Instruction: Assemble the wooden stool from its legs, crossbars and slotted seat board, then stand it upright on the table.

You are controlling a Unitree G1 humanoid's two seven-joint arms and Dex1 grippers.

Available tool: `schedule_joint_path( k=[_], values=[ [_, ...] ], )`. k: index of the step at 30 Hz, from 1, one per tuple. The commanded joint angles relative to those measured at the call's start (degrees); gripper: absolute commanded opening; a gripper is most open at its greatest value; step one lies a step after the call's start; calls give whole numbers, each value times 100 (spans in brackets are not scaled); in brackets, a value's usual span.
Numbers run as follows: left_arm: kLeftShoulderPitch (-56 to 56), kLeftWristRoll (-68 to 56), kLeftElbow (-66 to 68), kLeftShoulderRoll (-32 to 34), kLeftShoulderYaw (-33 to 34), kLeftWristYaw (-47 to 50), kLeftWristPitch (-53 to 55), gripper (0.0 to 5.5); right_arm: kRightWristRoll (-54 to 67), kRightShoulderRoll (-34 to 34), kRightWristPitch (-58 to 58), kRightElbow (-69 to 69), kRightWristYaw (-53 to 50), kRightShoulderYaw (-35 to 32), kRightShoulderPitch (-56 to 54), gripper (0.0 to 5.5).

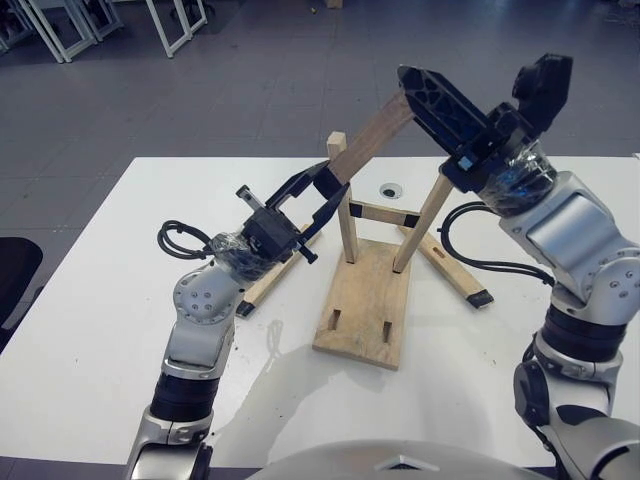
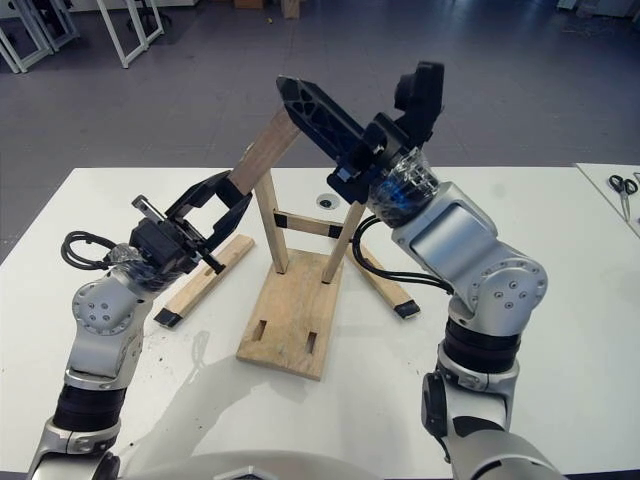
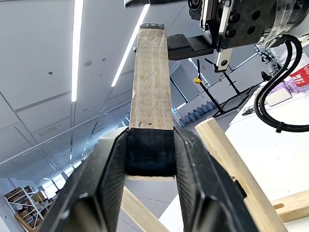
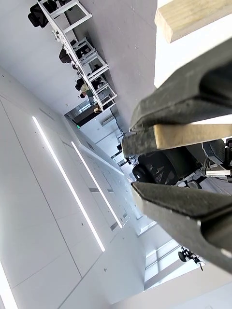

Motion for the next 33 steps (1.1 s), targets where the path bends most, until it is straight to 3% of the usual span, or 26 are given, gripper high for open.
schedule_joint_path(
  k=[1, 4, 9, 10, 18, 27, 33],
  values=[
    [-135, 64, 89, 13, -48, 31, 56, 133, 149, -173, 9, 15, 82, 95, -68, 121],
    [-145, 17, 102, 9, -41, 27, 67, 133, 34, -290, 48, 68, 152, 149, -6, 62],
    [-155, -36, 61, -10, -31, 50, 119, 133, 103, -340, -68, 192, 98, 135, -6, 51],
    [-157, -25, 52, -2, -43, 43, 141, 169, 147, -338, -98, 205, 68, 122, -17, 51],
    [624, 76, 356, 503, 153, -225, -103, 275, 54, -369, -500, 266, -136, -139, -202, 39],
    [1409, 1414, 1830, 868, -53, 189, -448, 276, -2216, -1204, -1185, 761, 500, -707, -446, 39],
    [1795, 1004, 1641, 1188, -381, -638, -147, 276, -4041, -2041, -1202, 1339, 1231, -605, 441, 39]
  ],
)
